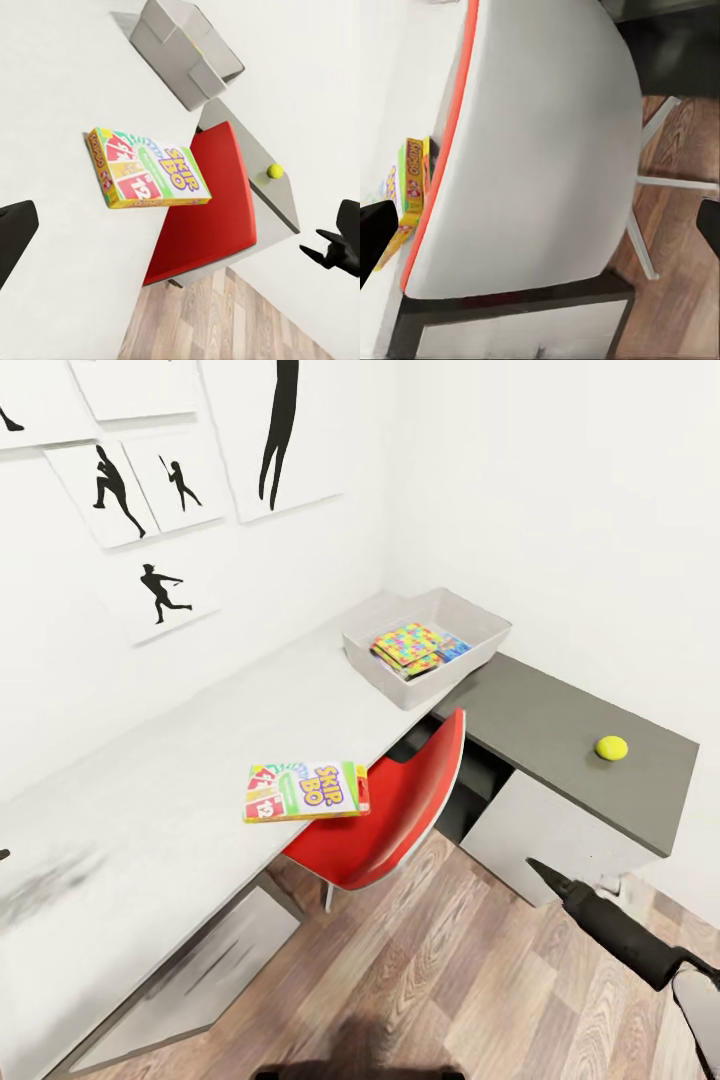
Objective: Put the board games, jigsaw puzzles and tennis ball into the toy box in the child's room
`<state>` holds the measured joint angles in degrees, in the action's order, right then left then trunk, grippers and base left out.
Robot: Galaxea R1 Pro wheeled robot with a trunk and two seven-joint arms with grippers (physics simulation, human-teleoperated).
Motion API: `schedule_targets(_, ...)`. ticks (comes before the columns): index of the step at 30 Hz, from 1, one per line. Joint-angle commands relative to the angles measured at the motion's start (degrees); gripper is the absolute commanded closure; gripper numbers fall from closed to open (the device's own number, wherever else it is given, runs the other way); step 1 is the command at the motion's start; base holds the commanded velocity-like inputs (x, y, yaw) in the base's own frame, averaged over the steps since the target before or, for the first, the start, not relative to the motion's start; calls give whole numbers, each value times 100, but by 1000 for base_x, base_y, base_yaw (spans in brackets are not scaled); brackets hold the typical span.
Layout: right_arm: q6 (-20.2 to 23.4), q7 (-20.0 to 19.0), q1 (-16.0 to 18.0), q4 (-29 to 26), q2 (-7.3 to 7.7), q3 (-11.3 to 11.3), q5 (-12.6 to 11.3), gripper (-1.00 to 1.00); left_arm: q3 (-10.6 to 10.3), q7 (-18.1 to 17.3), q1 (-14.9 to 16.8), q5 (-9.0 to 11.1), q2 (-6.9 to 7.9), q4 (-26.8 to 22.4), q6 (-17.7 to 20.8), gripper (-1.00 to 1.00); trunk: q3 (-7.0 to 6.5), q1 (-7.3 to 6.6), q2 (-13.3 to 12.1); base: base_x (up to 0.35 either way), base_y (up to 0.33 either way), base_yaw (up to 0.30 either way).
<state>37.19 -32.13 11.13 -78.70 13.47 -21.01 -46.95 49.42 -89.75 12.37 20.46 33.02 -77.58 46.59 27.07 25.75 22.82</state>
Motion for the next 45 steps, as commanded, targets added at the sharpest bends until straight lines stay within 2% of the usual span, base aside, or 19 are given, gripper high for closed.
schedule_targets(1, -82, -112, -16, 79, -73, 23, 133, -100, -1, -25, 3, -8, 0, -1, 61, -100, 7, 3, 10, 0, 0, -13)
schedule_targets(3, -299, -303, -44, 237, -211, 67, 429, -100, -9, -25, 3, -7, -2, -1, 61, -100, 7, 3, 10, 0, 0, -9)
schedule_targets(4, -567, -578, -73, 482, -425, 124, 879, -100, -49, -25, 3, -7, -10, -7, 61, -100, 6, 3, 10, 0, 0, -3)
schedule_targets(6, -651, -675, -83, 573, -508, 141, 1065, -100, -96, -25, 3, -7, -12, -9, 61, -100, 6, 3, 10, 0, 0, -2)
schedule_targets(9, -702, -725, -88, 614, -552, 149, 1164, -100, -135, -25, 2, -7, -13, -10, 61, -100, 6, 3, 10, 0, 0, -1)
schedule_targets(19, -694, -757, -93, 684, -573, 118, 1186, -100, -190, -25, 2, -7, -35, -11, 61, -100, 6, 3, 10, 0, -10, -1)
schedule_targets(31, -680, -792, -92, 672, -546, 111, 1176, -100, -196, -25, 2, -7, -41, -11, 67, -100, -28, 3, 10, 9, -178, -80)
schedule_targets(45, -679, -817, -91, 658, -539, 107, 1168, -100, -196, -25, 2, -7, -50, -11, 69, -100, -44, 3, 10, 4, -21, -23)
